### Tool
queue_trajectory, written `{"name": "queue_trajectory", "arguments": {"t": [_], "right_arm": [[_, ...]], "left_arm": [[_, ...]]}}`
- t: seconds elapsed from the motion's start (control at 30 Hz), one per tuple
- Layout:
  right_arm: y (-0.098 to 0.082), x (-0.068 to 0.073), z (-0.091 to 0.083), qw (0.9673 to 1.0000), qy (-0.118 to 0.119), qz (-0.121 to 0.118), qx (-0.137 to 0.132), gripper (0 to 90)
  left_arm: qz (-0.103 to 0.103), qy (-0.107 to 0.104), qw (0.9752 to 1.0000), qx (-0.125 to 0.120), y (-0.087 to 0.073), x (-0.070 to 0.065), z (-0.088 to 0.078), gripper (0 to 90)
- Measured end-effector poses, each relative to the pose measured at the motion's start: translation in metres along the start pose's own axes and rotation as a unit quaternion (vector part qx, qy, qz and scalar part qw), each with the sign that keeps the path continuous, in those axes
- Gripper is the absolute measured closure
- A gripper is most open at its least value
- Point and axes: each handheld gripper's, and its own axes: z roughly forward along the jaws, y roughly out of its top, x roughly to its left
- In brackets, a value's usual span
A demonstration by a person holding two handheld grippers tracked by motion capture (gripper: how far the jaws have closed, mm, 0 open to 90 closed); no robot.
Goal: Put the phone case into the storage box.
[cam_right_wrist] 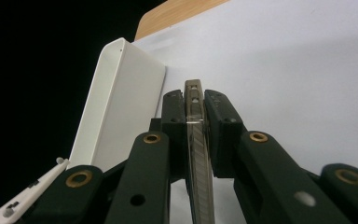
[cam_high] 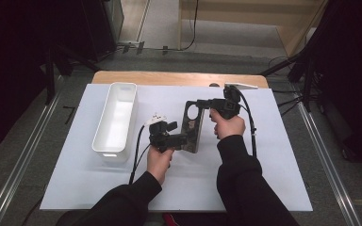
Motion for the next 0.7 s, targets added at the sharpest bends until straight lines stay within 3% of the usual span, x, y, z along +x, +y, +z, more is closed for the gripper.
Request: {"name": "queue_trajectory", "arguments": {"t": [0.37,0.7], "right_arm": [[0.000,-0.002,-0.009,0.9993,0.018,-0.031,0.011,77.4],[-0.003,-0.003,-0.011,0.9982,0.031,-0.046,0.025,77.4]], "left_arm": [[0.010,-0.009,0.9999,0.005,0.011,0.002,-0.010,1.4],[0.012,-0.016,0.9994,0.029,0.020,0.007,-0.015,1.4]]}}
